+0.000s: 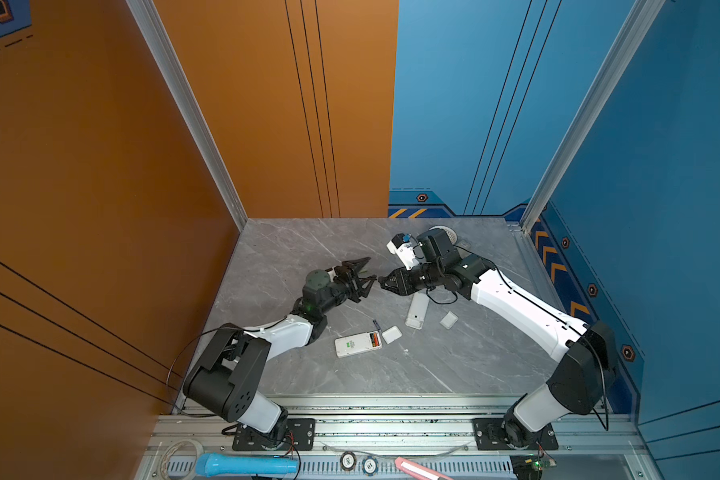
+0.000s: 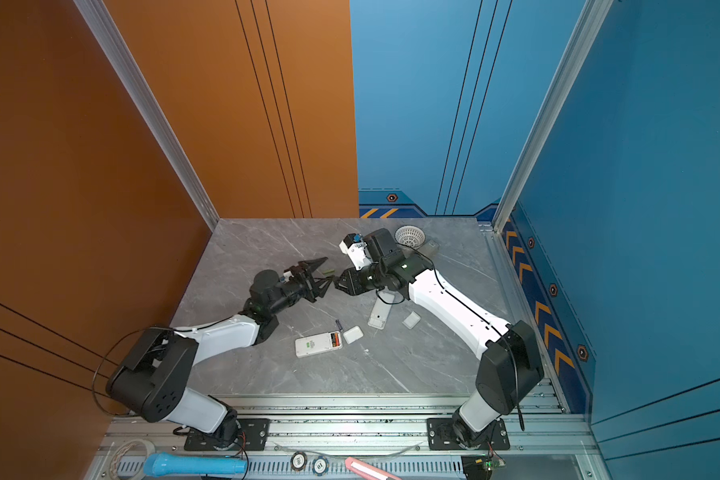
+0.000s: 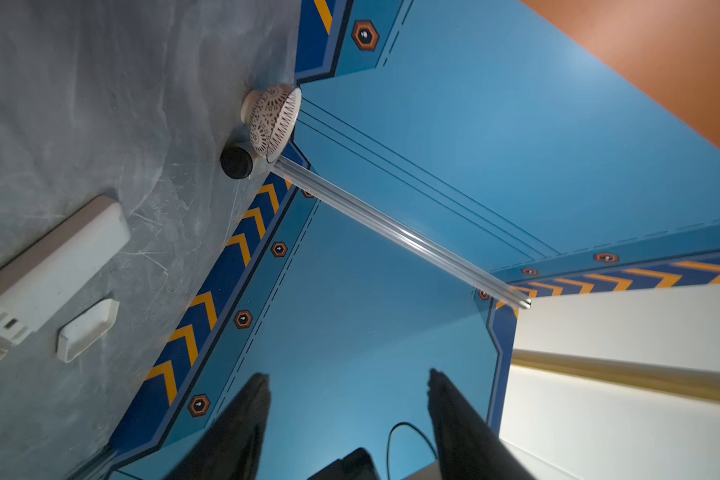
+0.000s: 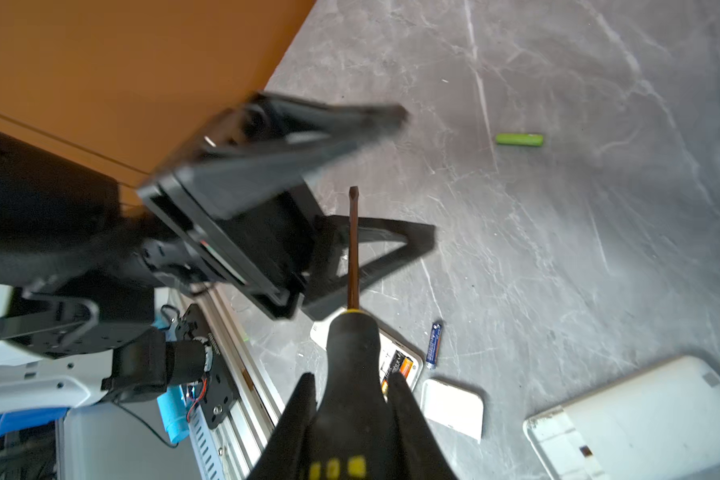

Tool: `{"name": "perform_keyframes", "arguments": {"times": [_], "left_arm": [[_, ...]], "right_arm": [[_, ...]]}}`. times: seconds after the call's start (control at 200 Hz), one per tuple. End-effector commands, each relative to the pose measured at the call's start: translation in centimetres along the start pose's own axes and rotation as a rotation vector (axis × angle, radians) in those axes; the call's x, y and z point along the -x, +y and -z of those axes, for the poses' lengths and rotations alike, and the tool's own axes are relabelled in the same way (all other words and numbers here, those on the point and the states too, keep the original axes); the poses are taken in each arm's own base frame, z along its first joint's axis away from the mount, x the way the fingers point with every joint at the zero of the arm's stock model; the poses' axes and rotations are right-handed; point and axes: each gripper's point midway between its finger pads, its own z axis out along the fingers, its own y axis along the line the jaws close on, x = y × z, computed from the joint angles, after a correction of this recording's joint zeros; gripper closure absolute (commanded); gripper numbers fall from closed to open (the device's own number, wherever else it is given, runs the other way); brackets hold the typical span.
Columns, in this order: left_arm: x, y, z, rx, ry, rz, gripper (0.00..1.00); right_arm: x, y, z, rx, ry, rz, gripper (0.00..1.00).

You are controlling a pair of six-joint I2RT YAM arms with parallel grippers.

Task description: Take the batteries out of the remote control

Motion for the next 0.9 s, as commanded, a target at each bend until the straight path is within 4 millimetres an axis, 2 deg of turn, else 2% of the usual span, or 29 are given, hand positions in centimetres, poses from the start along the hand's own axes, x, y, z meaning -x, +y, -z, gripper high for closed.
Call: {"name": "perform_keyframes", "arguments": {"times": [0.0,0.08,0.085,0.115,0.165,0.195,0.285,0.405,0.435,0.455,0.486,0.606,0.701,0.891], "left_arm": [[2.2,-2.9,4.4,0.092,-0.021,-0.225,0.1],[4.4,-3.9,9.0,0.254,-0.104,-0.432,0.01],[4.5,-4.1,9.2,0.261,-0.109,-0.45,0.01],[4.4,-5.0,10.3,0.288,-0.113,-0.574,0.02],[4.0,-3.8,12.1,0.457,-0.097,-0.757,0.02],[3.1,-4.1,12.6,0.533,-0.064,-0.91,0.02],[1.0,-1.3,13.0,0.667,0.137,-1.247,0.0],[-0.8,3.6,14.5,0.756,0.406,-1.514,0.1],[-1.2,4.6,14.9,0.765,0.464,-1.567,0.11],[-1.3,6.3,15.5,0.788,0.515,-1.59,0.11],[-1.3,7.6,16.1,0.81,0.551,-1.63,0.11],[-2.3,11.8,18.0,0.828,0.752,-1.729,0.12],[-2.0,15.2,19.1,0.948,0.896,-1.817,0.1],[-1.0,17.2,17.9,1.06,1.002,-1.903,0.05]], "right_arm": [[-1.7,-1.3,2.6,-0.175,0.006,-0.165,1.0],[-3.4,-1.8,3.1,-0.238,0.033,-0.237,1.0],[-3.7,-1.4,3.0,-0.234,0.041,-0.231,1.0],[-4.5,-0.9,2.8,-0.241,0.058,-0.242,1.0],[-5.5,-0.7,2.8,-0.261,0.085,-0.277,1.0],[-6.0,-0.7,2.8,-0.279,0.105,-0.303,1.0],[-6.9,0.0,2.8,-0.294,0.144,-0.335,1.0],[-8.4,-0.2,2.8,-0.339,0.251,-0.345,1.0],[-8.8,-0.2,2.9,-0.35,0.277,-0.343,1.0],[-8.9,-0.2,3.0,-0.355,0.29,-0.34,1.0],[-9.2,-0.2,3.0,-0.359,0.308,-0.34,1.0],[-10.2,-0.2,3.1,-0.362,0.374,-0.358,1.0],[-10.7,0.3,2.8,-0.361,0.407,-0.365,1.0],[-11.5,1.6,1.3,-0.342,0.475,-0.332,1.0]]}}
